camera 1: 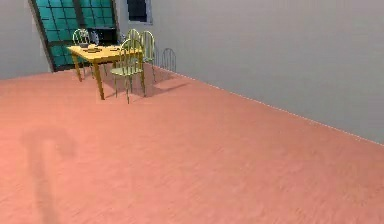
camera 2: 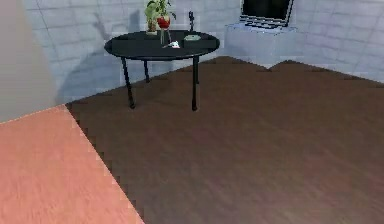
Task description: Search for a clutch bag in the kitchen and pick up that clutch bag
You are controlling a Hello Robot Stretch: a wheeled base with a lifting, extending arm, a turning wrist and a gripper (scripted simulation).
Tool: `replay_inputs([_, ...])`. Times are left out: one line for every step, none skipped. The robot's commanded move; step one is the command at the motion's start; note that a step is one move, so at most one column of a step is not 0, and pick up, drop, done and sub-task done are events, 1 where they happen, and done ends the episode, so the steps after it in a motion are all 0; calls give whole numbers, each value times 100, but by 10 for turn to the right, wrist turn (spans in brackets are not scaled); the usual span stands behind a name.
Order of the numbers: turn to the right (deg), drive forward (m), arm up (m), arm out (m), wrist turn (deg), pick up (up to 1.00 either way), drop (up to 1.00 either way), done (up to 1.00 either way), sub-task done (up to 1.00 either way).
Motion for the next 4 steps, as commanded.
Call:
replay_inputs([0, 100, 0, 0, 0, 0, 0, 0, 0])
replay_inputs([0, 100, 0, 0, 0, 0, 0, 0, 0])
replay_inputs([30, 0, 0, 0, 0, 0, 0, 0, 0])
replay_inputs([0, 100, 0, 0, 0, 0, 0, 0, 0])
